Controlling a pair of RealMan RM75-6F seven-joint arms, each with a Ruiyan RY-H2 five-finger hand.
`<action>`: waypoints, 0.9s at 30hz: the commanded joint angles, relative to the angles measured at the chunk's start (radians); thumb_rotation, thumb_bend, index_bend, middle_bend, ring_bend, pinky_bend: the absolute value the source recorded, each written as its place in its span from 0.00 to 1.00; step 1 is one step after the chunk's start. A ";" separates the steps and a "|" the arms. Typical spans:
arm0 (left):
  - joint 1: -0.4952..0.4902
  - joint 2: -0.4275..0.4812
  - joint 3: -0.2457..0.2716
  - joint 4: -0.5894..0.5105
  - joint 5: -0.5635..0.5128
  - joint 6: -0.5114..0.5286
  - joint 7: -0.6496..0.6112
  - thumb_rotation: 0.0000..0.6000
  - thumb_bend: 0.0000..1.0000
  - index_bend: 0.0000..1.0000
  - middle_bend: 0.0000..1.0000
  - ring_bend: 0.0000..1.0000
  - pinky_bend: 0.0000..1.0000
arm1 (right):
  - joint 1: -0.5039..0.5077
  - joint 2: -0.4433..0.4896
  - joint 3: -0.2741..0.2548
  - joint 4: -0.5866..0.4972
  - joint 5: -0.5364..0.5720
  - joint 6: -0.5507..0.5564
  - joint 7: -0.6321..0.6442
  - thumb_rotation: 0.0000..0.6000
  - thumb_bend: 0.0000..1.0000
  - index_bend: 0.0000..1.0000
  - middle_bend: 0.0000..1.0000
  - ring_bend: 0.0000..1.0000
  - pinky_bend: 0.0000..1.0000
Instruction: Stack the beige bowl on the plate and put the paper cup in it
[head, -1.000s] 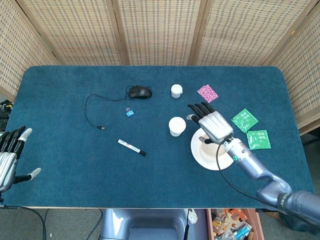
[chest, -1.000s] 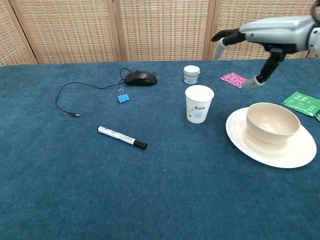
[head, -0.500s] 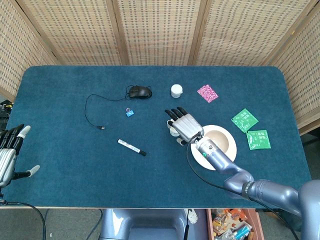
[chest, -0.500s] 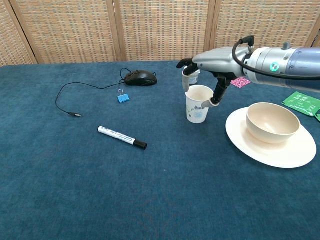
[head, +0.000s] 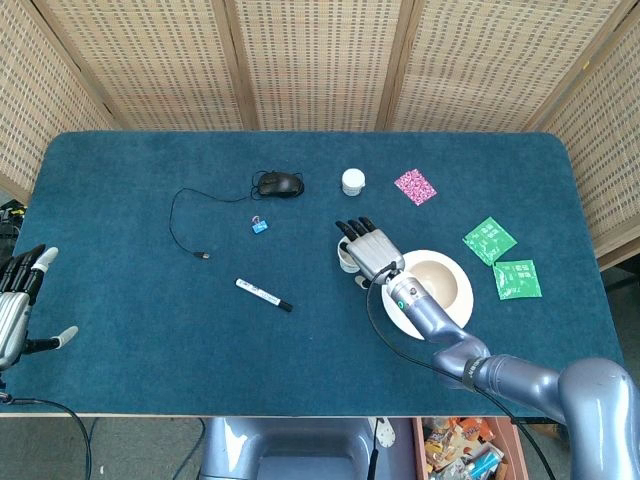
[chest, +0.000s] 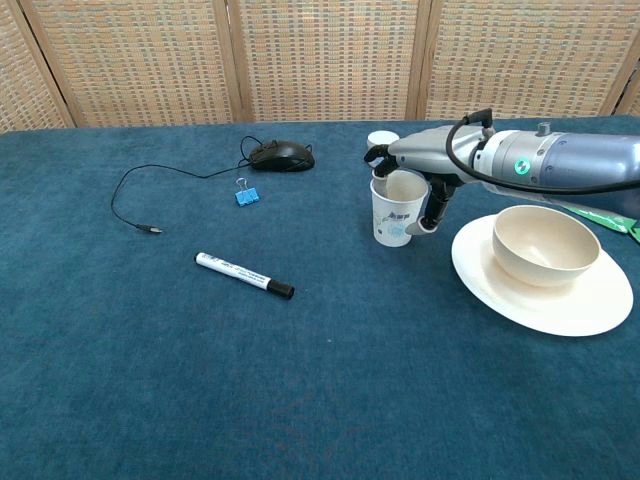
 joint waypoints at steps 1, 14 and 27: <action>0.000 0.001 -0.002 0.001 -0.005 0.000 -0.002 1.00 0.00 0.00 0.00 0.00 0.00 | -0.001 -0.008 -0.007 0.016 -0.020 0.003 0.017 1.00 0.26 0.42 0.00 0.00 0.00; -0.003 -0.001 0.003 -0.004 -0.003 -0.003 0.007 1.00 0.00 0.00 0.00 0.00 0.00 | -0.038 0.011 -0.008 0.017 -0.158 0.109 0.158 1.00 0.48 0.63 0.00 0.00 0.00; 0.001 -0.003 0.018 -0.013 0.027 0.004 0.013 1.00 0.00 0.00 0.00 0.00 0.00 | -0.182 0.346 -0.064 -0.251 -0.283 0.259 0.222 1.00 0.48 0.63 0.00 0.00 0.00</action>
